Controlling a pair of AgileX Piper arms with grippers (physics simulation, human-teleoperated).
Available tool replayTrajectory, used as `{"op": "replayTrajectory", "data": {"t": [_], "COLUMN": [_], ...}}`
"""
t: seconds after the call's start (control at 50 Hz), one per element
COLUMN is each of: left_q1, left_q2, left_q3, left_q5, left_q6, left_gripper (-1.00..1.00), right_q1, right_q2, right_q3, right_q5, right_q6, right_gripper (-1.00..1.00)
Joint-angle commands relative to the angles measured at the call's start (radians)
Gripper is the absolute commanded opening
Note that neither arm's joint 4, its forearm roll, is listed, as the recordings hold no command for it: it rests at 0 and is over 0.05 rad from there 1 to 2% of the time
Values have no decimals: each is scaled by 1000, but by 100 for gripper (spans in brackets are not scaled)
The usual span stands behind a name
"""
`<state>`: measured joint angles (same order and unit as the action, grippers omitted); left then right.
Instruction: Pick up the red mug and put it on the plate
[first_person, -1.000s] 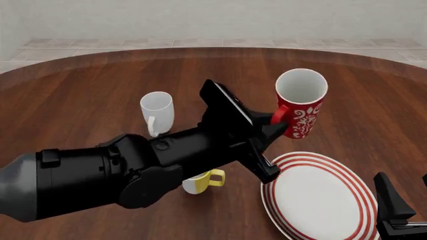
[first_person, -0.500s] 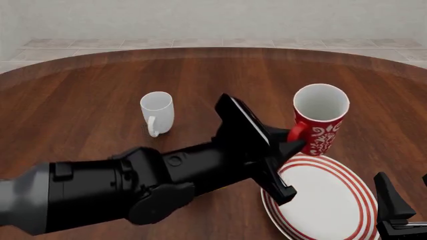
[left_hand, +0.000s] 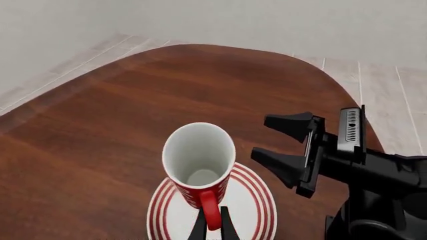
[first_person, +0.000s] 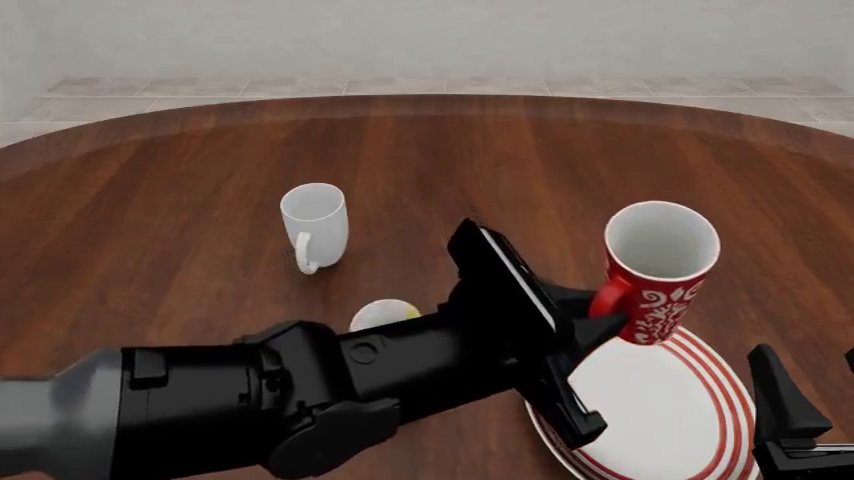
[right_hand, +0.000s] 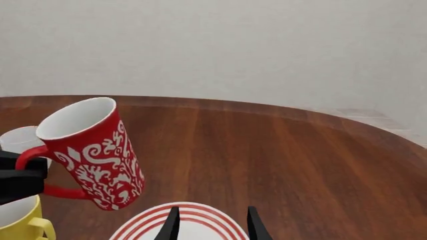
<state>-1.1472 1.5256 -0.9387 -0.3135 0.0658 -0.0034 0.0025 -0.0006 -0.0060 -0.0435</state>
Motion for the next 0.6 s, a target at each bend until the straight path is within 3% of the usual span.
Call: {"op": "replayTrajectory", "data": {"t": [0.02,0.6], "left_q1": [-13,-34], "left_q2": [13,76], "left_q3": [9,19], "left_q5": [-16,-55], "left_q6": [5,-8], "left_gripper": [-100,-100], "right_q1": [-2,-4], "right_q2": [0,-1], "right_q3": [0,0], "right_q5": [-1,-4], "right_q6": [3,5], "right_gripper": [100,100]}}
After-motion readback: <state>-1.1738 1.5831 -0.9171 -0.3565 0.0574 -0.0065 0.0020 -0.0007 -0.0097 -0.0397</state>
